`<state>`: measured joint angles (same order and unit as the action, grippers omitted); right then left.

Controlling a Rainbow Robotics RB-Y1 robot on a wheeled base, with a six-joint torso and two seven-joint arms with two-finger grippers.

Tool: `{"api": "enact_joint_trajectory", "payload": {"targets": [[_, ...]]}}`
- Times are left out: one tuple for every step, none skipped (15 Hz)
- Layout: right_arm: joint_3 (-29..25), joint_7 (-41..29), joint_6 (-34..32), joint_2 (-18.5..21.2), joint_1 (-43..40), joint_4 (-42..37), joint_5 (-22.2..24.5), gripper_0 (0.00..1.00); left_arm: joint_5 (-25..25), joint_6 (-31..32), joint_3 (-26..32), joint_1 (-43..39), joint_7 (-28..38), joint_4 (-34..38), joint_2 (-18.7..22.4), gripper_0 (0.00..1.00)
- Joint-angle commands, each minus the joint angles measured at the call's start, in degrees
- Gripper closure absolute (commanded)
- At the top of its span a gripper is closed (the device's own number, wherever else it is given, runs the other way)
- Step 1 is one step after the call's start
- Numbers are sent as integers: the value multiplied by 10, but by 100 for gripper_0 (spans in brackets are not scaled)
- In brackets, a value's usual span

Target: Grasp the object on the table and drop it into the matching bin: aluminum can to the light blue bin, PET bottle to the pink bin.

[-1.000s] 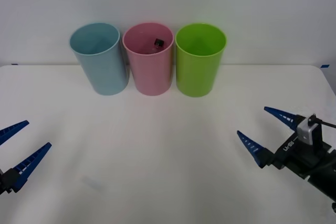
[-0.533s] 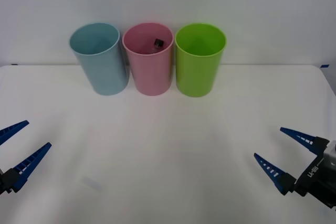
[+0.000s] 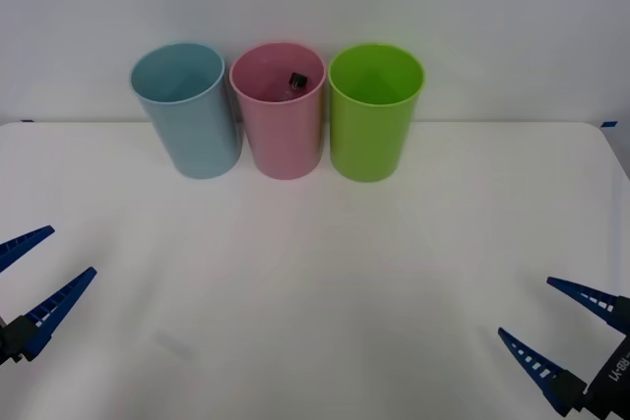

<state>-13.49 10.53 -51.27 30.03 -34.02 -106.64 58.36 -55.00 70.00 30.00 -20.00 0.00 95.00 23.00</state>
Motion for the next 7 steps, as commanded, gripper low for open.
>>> {"api": "enact_joint_trajectory", "payload": {"targets": [[-14, 2, -28, -15, -5, 16, 0, 0, 0, 0, 0, 0, 0, 0, 0, 0], [-15, 3, -38, -17, -3, 24, 0, 0, 0, 0, 0, 0, 0, 0, 0, 0], [-15, 3, -38, -17, -3, 24, 0, 0, 0, 0, 0, 0, 0, 0, 0, 0], [-15, 3, -38, -17, -3, 24, 0, 0, 0, 0, 0, 0, 0, 0, 0, 0], [-15, 3, -38, -17, -3, 24, 0, 0, 0, 0, 0, 0, 0, 0, 0, 0], [-15, 3, -38, -17, -3, 24, 0, 0, 0, 0, 0, 0, 0, 0, 0, 0], [-15, 3, -38, -17, -3, 24, 0, 0, 0, 0, 0, 0, 0, 0, 0, 0]]}}
